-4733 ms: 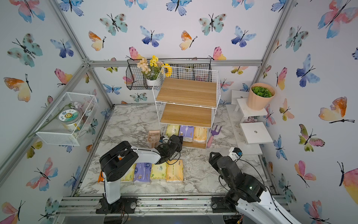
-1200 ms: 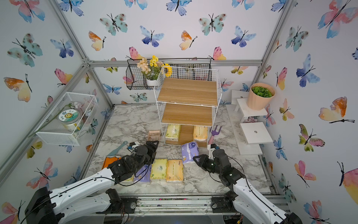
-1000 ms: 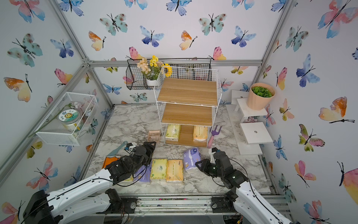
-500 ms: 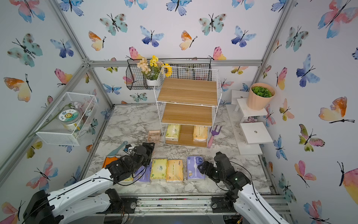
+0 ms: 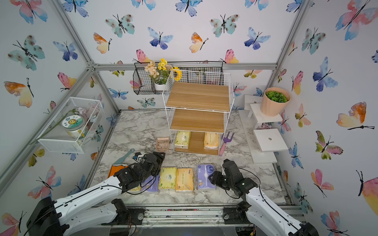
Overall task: Remove the tissue boxes from the shelf
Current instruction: Move the box of tissues to the center of the board.
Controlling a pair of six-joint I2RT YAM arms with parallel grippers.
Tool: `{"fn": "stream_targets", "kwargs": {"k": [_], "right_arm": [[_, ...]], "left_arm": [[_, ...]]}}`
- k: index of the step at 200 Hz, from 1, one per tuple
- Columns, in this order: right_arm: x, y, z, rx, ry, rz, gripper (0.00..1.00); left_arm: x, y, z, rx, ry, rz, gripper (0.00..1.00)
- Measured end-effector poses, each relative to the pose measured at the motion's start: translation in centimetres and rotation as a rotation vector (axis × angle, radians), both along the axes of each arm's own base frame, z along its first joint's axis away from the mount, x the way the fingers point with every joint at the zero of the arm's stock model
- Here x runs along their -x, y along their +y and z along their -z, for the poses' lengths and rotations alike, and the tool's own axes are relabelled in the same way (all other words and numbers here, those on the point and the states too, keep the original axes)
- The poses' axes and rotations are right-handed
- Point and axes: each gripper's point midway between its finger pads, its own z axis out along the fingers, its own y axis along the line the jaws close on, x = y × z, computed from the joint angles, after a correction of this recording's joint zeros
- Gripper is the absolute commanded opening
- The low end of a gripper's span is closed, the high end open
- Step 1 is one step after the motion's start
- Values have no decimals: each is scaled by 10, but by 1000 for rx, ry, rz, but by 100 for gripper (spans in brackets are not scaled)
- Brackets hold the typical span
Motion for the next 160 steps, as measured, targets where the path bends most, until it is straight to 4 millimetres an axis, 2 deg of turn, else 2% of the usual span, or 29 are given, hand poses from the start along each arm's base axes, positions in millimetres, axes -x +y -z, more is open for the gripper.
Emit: {"fn": "stream_targets", "kwargs": {"k": [23,117,160], "right_arm": [[-3,5,5,30,16,-61,59],[-8,34,2,1,-23,-269,40],[-4,47,0,-12,-30,-332,38]], "left_arm": [[0,-1,0,2,2,4,69],[5,-1,10,3,30,20,69],[6,-4,13,6,42,24,69]]}}
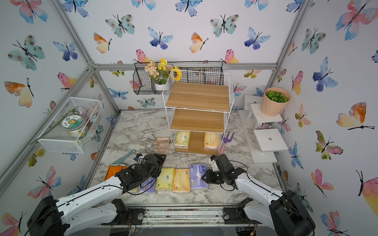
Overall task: Remove the tissue boxes from the shelf
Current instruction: Move the box of tissues to the center of the board.
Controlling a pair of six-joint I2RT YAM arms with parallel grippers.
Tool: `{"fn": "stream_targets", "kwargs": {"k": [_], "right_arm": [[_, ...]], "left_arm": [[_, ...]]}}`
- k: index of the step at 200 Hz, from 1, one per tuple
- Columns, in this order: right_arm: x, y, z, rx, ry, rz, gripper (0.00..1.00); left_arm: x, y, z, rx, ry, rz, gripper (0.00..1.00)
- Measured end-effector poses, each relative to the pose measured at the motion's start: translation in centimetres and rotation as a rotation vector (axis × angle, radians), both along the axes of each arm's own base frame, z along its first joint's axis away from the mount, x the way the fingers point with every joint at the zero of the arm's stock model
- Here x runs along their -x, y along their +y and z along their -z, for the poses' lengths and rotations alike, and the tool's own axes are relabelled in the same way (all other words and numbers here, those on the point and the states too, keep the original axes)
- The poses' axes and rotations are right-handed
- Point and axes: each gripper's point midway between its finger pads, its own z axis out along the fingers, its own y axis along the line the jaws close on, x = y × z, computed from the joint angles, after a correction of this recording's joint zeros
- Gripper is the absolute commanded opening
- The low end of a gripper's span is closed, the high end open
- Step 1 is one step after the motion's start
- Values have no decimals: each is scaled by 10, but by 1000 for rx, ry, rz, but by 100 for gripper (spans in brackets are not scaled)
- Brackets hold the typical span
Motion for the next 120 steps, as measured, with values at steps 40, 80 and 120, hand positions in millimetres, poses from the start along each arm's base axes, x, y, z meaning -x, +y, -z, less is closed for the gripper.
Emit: {"fn": "stream_targets", "kwargs": {"k": [40,80,120], "right_arm": [[11,17,-2,-26,-1,-64,53],[4,10,-16,-24,-49,32,69],[-18,-26,-66,-56,-234,310,70]], "left_arm": [[0,-7,4,16,18,20,66],[-5,-20,12,45,20,38,51],[-14,-45,18,75,-19,62,49]]}}
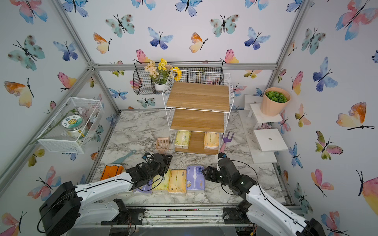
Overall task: Remove the tissue boxes from the shelf
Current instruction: Move the box of tissues to the center of the board.
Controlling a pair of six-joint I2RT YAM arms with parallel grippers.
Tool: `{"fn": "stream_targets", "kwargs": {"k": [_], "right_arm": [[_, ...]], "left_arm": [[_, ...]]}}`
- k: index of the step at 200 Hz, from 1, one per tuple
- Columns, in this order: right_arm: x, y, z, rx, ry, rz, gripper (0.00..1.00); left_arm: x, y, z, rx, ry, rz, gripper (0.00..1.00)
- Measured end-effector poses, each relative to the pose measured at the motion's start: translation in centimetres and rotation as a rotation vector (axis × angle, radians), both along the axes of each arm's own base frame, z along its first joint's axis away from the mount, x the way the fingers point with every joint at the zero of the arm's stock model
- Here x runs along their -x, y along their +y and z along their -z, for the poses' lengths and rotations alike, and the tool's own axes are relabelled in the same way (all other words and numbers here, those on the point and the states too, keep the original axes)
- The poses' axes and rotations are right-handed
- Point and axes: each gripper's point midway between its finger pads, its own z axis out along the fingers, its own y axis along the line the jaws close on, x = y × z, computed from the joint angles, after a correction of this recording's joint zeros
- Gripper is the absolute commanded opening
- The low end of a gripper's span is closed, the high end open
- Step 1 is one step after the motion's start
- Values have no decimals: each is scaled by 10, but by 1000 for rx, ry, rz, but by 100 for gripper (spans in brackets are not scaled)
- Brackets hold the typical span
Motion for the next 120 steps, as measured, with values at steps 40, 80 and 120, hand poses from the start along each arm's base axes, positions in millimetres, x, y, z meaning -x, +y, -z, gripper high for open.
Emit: {"fn": "stream_targets", "kwargs": {"k": [40,80,120], "right_arm": [[-14,-21,-50,-53,-110,165,70],[-23,-27,-78,-57,-143,226,70],[-21,-37,-75,-33,-134,262,70]], "left_arm": [[-8,-33,2,27,-61,12,45],[-39,-52,-5,46,-107,-75,45],[-60,-60,2,58,-111,-164,46]]}}
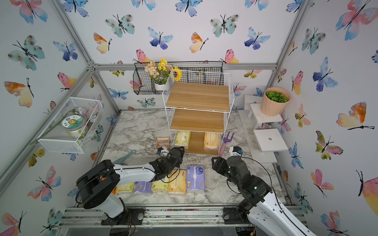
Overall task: Remove the tissue boxes from the shelf
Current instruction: Move the box of tissues to the center of the board, then pick up a box of tissues from the shelf.
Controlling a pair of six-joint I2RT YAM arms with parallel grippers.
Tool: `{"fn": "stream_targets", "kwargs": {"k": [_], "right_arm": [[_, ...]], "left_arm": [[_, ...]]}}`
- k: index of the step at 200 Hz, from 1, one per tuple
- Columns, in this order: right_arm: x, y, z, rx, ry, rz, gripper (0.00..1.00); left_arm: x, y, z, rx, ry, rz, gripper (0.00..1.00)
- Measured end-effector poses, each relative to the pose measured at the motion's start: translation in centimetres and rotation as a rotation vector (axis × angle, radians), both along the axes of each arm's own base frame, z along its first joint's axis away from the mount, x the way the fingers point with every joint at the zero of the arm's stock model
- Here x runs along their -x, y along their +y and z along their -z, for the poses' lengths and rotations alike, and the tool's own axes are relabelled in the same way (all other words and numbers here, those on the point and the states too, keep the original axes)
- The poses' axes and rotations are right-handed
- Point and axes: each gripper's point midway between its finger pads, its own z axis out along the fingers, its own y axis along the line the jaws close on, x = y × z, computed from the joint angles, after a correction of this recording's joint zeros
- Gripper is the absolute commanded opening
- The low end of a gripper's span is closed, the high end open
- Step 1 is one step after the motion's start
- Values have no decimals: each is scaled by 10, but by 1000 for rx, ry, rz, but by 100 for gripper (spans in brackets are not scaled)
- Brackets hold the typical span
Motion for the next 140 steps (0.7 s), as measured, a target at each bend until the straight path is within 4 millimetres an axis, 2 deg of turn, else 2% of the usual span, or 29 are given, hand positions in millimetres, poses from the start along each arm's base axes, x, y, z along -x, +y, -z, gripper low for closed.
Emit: {"fn": "stream_targets", "kwargs": {"k": [42,99,140], "right_arm": [[3,-9,3,8,13,34,70],[5,-15,-7,3,7,67,70],[4,-16,-3,13,21,72,70]], "left_arm": [[-18,-2,13,10,21,-69,43],[-47,11,29,8,33,-141,38],[-54,8,41,20,46,-159,29]]}}
